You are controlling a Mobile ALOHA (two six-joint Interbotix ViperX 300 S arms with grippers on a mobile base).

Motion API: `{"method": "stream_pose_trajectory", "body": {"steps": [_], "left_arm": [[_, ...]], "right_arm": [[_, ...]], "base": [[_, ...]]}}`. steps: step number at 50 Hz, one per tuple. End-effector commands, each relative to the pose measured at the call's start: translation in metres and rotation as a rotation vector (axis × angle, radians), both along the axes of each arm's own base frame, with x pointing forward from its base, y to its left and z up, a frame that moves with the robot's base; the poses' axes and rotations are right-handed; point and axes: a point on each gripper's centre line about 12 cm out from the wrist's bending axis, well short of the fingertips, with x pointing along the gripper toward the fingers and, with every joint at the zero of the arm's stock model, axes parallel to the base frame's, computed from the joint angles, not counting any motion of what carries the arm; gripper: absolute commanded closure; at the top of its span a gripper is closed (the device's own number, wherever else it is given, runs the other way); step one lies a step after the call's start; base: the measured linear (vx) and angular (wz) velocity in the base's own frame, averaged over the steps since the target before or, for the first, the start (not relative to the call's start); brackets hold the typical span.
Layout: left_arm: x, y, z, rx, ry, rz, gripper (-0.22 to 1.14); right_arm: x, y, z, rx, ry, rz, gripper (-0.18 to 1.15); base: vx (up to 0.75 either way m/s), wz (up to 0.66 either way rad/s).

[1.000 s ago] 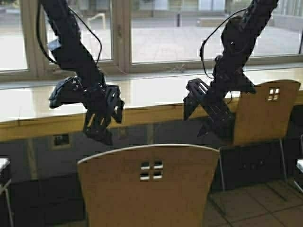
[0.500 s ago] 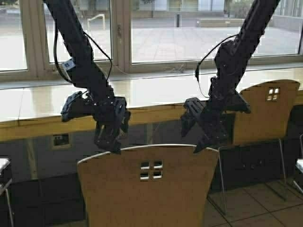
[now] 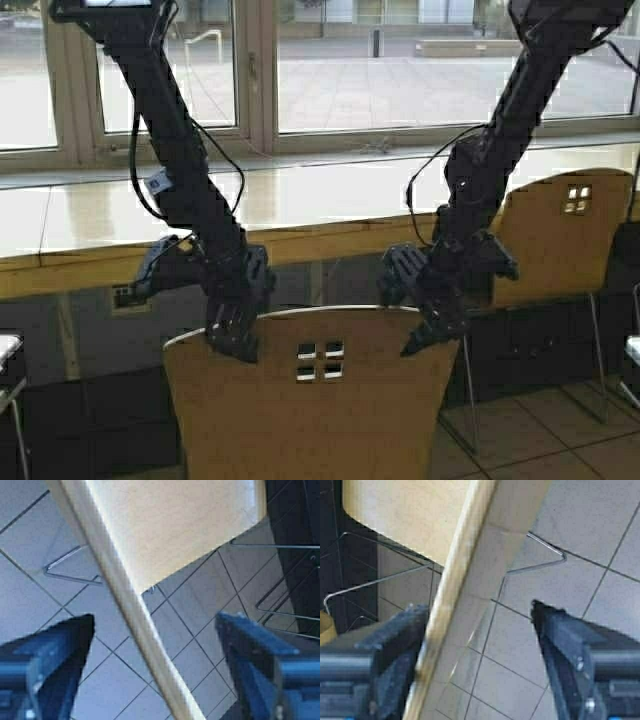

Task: Push the chairs under the table

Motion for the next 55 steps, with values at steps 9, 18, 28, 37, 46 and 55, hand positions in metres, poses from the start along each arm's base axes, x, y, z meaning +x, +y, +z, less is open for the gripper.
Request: {"method": "stream_pose_trajectory", "body": {"steps": [9,18,28,37,46,55], "left_arm": [[0.008,-0.002,-0.014,-0.010,-0.003,0.020,-0.07],[0.007,0.002,-0.018,-0.010,0.009,0.034,0.12],[0.005,0.001,-0.020,-0.026,0.036,0.031,0.64],[0.001,0.003,-0.023,-0.041,0.059,0.067,0.88],[-0.008,0.008,-0.030,-0.030,0.085,0.071,0.87],[-0.015,0.005,-0.027,-0.025,0.094,0.056,0.87]], "right_arm": [[0.008,0.007,-0.015,0.019,0.000,0.018,0.03],[0.006,0.008,-0.018,0.023,0.010,0.024,0.16],[0.000,0.010,-0.020,0.045,0.042,0.043,0.65],[-0.004,0.010,-0.024,0.048,0.057,0.048,0.92],[-0.005,0.008,-0.029,0.051,0.068,0.050,0.92],[-0.007,0.005,-0.032,0.046,0.075,0.061,0.92]], "base": [[0.01,0.01],[0.01,0.01],[0.01,0.03],[0.04,0.08],[0.13,0.09],[0.19,0.05]]}}
